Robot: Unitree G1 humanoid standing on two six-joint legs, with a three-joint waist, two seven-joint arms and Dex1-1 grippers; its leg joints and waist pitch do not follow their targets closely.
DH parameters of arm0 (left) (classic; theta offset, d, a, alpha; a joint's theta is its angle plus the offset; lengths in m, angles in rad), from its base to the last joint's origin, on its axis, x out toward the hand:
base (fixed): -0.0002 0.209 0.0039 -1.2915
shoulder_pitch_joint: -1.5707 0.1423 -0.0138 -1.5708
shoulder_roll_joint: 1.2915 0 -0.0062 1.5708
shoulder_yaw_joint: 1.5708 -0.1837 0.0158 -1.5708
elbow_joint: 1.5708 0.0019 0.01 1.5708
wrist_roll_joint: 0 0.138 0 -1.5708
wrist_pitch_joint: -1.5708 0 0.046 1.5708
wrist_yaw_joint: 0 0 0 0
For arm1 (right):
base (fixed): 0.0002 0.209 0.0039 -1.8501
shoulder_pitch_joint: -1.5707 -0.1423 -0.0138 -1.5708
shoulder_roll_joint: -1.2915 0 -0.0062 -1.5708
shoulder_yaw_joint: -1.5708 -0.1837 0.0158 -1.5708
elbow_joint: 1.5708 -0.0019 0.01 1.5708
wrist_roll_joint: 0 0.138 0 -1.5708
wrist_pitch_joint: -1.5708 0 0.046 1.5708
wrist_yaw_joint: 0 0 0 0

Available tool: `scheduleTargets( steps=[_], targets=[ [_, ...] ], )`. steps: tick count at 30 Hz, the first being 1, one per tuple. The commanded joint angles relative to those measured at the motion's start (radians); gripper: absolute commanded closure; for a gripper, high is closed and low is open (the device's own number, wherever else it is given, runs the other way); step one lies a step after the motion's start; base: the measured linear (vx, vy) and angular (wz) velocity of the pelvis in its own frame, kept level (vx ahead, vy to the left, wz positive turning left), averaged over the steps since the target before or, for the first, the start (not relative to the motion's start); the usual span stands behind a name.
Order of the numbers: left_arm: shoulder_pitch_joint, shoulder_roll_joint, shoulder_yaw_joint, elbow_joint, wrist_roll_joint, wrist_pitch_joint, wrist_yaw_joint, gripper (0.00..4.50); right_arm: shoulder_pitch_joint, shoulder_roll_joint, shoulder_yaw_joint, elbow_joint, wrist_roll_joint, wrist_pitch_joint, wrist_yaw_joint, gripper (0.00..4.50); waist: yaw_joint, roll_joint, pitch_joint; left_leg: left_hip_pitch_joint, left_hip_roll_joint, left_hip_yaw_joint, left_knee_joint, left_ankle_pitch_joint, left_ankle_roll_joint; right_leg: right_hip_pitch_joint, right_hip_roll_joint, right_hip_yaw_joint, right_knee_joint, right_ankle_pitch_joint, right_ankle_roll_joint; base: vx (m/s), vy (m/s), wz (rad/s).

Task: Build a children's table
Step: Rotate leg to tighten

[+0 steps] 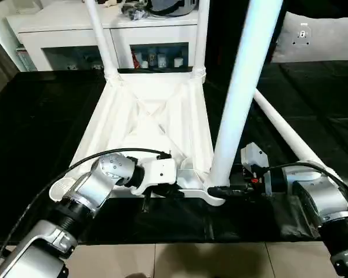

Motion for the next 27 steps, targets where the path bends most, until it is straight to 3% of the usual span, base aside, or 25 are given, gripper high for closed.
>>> scheduleTargets(
  steps=[1, 2, 4, 7, 8, 9, 12, 14, 15, 18, 19, 20, 23, 27],
  targets=[
    [0.024, -0.040, -0.003, -0.049, -0.015, 0.086, 0.048, 4.50, 0.009, 0.044, 0.005, -0.032, 0.003, 0.053, -0.078, 1.83, -0.002, -0.023, -0.065, 0.000, 0.040, -0.004, -0.070, -0.159, 0.109, 0.059, -0.057, 0.050, -0.061, -0.306, -0.196, 0.000, 0.000, 0.00],
    [0.034, -0.062, 0.014, -0.075, -0.018, 0.145, 0.095, 4.50, 0.005, 0.081, 0.000, -0.021, -0.025, 0.087, -0.174, 1.83, -0.009, -0.029, -0.060, -0.001, 0.037, -0.003, -0.072, -0.179, 0.103, 0.059, -0.056, 0.048, -0.069, -0.361, -0.177, 0.000, 0.000, 0.00],
    [0.039, -0.075, 0.023, -0.087, -0.019, 0.175, 0.122, 4.50, 0.002, 0.102, -0.004, -0.012, -0.039, 0.104, -0.227, 1.83, -0.015, -0.025, -0.057, 0.000, 0.036, -0.004, -0.075, -0.187, 0.087, 0.055, -0.055, 0.049, -0.071, -0.394, -0.168, 0.000, 0.000, 0.00],
    [0.048, -0.142, 0.065, -0.122, -0.039, 0.283, 0.218, 4.50, -0.025, 0.192, -0.039, 0.035, -0.063, 0.147, -0.414, 1.84, -0.047, -0.030, -0.050, 0.001, 0.027, -0.009, -0.077, -0.274, 0.050, 0.055, -0.055, 0.037, -0.092, -0.539, -0.108, 0.000, 0.000, 0.00],
    [0.049, -0.211, 0.103, -0.150, -0.062, 0.368, 0.295, 4.50, -0.052, 0.259, -0.065, 0.079, -0.079, 0.179, -0.560, 1.84, -0.074, -0.032, -0.047, -0.001, 0.021, -0.011, -0.074, -0.309, 0.037, 0.053, -0.053, 0.028, -0.101, -0.594, -0.081, 0.000, 0.000, 0.00],
    [0.049, -0.216, 0.106, -0.152, -0.063, 0.374, 0.300, 4.50, -0.054, 0.263, -0.067, 0.082, -0.081, 0.181, -0.571, 1.84, -0.080, -0.031, -0.049, 0.000, 0.019, -0.013, -0.071, -0.315, 0.031, 0.053, -0.055, 0.025, -0.103, -0.610, -0.074, 0.000, 0.000, 0.00],
    [0.041, -0.296, 0.124, -0.175, -0.058, 0.427, 0.387, 4.50, -0.087, 0.346, -0.103, 0.136, -0.094, 0.212, -0.739, 1.84, -0.107, -0.028, -0.049, 0.004, 0.011, -0.015, -0.063, -0.339, 0.042, 0.045, -0.052, 0.014, -0.121, -0.648, -0.044, 0.000, 0.000, 0.00],
    [0.038, -0.309, 0.121, -0.174, -0.044, 0.426, 0.409, 4.50, -0.094, 0.362, -0.113, 0.146, -0.101, 0.211, -0.775, 1.84, -0.121, -0.029, -0.050, 0.001, 0.011, -0.018, -0.064, -0.350, 0.052, 0.046, -0.050, 0.009, -0.123, -0.635, -0.043, 0.000, 0.000, 0.00],
    [0.034, -0.316, 0.118, -0.169, -0.035, 0.424, 0.421, 4.50, -0.097, 0.369, -0.118, 0.154, -0.103, 0.198, -0.787, 1.28, -0.123, -0.028, -0.052, 0.004, 0.011, -0.016, -0.063, -0.350, 0.062, 0.041, -0.050, 0.012, -0.125, -0.626, -0.046, 0.000, 0.000, 0.00],
    [0.027, -0.312, 0.111, -0.160, -0.012, 0.420, 0.438, 4.50, -0.096, 0.378, -0.135, 0.152, -0.097, 0.180, -0.800, 1.11, -0.123, -0.023, -0.056, -0.003, 0.018, -0.020, -0.070, -0.323, 0.078, 0.048, -0.052, 0.019, -0.114, -0.551, -0.076, 0.000, 0.000, 0.00],
    [0.027, -0.307, 0.111, -0.160, -0.001, 0.425, 0.444, 4.50, -0.094, 0.382, -0.148, 0.144, -0.093, 0.180, -0.802, 1.11, -0.118, -0.024, -0.059, -0.001, 0.024, -0.020, -0.071, -0.307, 0.083, 0.047, -0.052, 0.024, -0.109, -0.500, -0.101, 0.000, 0.000, 0.00],
    [0.028, -0.285, 0.108, -0.153, 0.016, 0.411, 0.441, 4.50, -0.084, 0.366, -0.149, 0.127, -0.091, 0.168, -0.777, 0.82, -0.105, -0.024, -0.064, -0.004, 0.028, -0.016, -0.072, -0.253, 0.095, 0.051, -0.053, 0.036, -0.093, -0.391, -0.144, 0.000, 0.000, 0.00],
    [0.028, -0.260, 0.106, -0.143, 0.034, 0.398, 0.440, 4.50, -0.070, 0.341, -0.152, 0.109, -0.091, 0.152, -0.754, 0.63, -0.091, -0.023, -0.067, -0.008, 0.030, -0.012, -0.070, -0.196, 0.115, 0.058, -0.052, 0.040, -0.078, -0.292, -0.177, 0.000, 0.000, 0.00],
    [0.025, -0.213, 0.102, -0.119, 0.049, 0.351, 0.425, 4.50, -0.041, 0.286, -0.159, 0.067, -0.074, 0.121, -0.684, 0.35, -0.070, -0.024, -0.070, -0.009, 0.028, -0.008, -0.066, -0.137, 0.134, 0.062, -0.054, 0.043, -0.073, -0.253, -0.188, 0.000, 0.000, 0.00]
  ],
)
